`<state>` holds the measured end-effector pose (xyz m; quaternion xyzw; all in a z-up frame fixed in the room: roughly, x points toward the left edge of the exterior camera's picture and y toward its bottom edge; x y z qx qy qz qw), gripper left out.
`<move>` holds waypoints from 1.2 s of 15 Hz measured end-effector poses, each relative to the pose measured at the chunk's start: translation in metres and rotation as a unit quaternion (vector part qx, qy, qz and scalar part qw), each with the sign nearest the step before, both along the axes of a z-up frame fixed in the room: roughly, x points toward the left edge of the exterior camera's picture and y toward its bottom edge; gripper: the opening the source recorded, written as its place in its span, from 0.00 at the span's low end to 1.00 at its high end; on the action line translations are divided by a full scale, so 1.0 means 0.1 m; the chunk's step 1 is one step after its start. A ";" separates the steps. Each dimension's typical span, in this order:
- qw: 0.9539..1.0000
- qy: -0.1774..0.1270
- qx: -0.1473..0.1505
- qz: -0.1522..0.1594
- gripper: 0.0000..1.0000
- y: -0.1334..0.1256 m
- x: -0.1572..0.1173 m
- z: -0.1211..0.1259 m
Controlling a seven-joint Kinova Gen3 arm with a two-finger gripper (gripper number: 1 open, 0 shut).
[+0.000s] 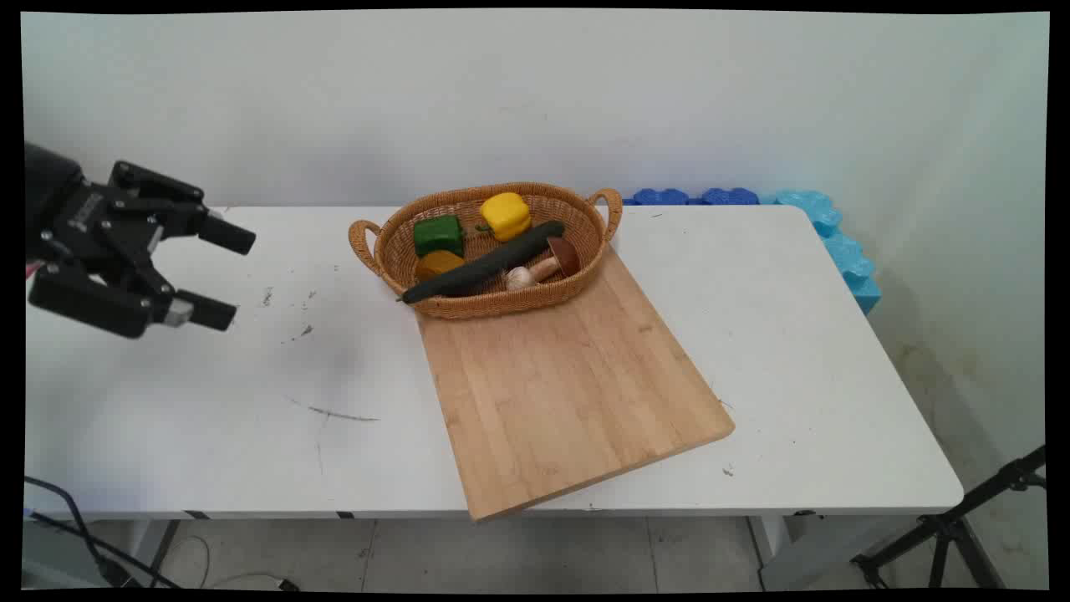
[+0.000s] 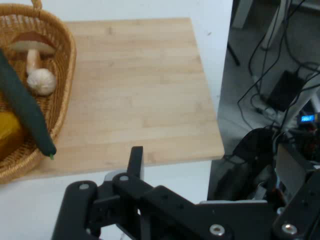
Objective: Pick up the cucumber from the vegetable basket
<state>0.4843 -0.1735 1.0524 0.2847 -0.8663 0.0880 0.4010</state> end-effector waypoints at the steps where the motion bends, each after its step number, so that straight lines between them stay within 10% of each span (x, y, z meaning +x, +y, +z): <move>1: 1.000 -0.005 -0.004 0.000 1.00 0.02 -0.02 -0.04; 18: 0.995 -0.083 -0.034 0.044 1.00 0.11 -0.33 -0.24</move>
